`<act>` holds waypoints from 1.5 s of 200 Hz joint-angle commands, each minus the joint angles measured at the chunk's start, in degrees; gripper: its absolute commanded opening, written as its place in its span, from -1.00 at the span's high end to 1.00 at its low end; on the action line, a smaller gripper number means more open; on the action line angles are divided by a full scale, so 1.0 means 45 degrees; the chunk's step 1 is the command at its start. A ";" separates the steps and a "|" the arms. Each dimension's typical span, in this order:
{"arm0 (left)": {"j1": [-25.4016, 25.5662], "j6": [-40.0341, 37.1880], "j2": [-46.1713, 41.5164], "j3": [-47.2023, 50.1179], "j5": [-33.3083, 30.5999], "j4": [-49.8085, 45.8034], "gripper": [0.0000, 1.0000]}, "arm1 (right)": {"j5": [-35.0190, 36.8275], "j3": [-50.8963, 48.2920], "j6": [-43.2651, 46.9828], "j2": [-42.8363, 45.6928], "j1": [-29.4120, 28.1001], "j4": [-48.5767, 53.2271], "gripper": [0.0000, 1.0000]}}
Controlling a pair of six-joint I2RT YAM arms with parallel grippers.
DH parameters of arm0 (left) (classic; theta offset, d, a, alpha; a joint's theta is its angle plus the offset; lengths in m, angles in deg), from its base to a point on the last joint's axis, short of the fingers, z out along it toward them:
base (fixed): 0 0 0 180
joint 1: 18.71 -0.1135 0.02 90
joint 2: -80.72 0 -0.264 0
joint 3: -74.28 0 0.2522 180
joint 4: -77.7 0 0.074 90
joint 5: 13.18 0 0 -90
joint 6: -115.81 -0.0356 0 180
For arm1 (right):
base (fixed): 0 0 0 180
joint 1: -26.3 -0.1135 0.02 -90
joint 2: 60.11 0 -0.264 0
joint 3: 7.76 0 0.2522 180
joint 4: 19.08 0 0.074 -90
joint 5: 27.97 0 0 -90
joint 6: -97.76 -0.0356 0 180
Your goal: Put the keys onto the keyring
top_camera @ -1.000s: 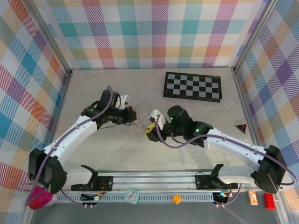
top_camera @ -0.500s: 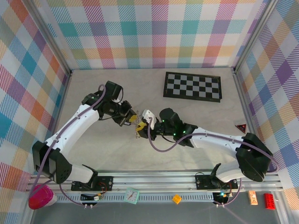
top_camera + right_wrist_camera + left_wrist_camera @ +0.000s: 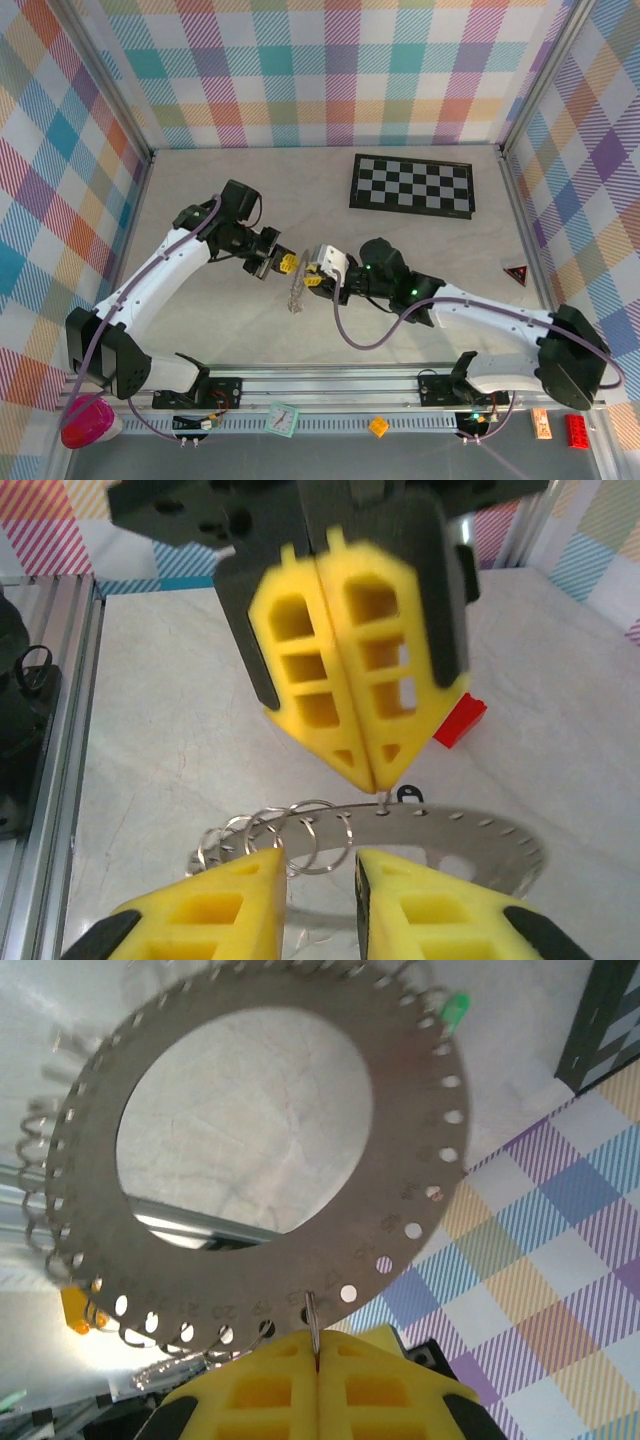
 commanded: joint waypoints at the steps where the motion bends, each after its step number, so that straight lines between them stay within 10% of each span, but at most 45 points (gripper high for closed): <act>1: 0.0051 0.0417 -0.0283 0.0328 0.1091 -0.0342 1.00 | -0.0284 -0.0134 0.0860 0.0657 -0.0081 0.1602 0.51; 175: 0.0022 0.1705 -0.0565 0.1812 0.2275 0.0545 1.00 | -0.0440 0.0502 0.0088 -0.2354 -0.0106 -0.2403 0.59; 300: -0.0377 0.2295 -0.0848 0.2325 0.2424 0.1339 1.00 | -0.0498 -0.0438 0.0075 -0.0817 -0.0125 -0.0674 0.49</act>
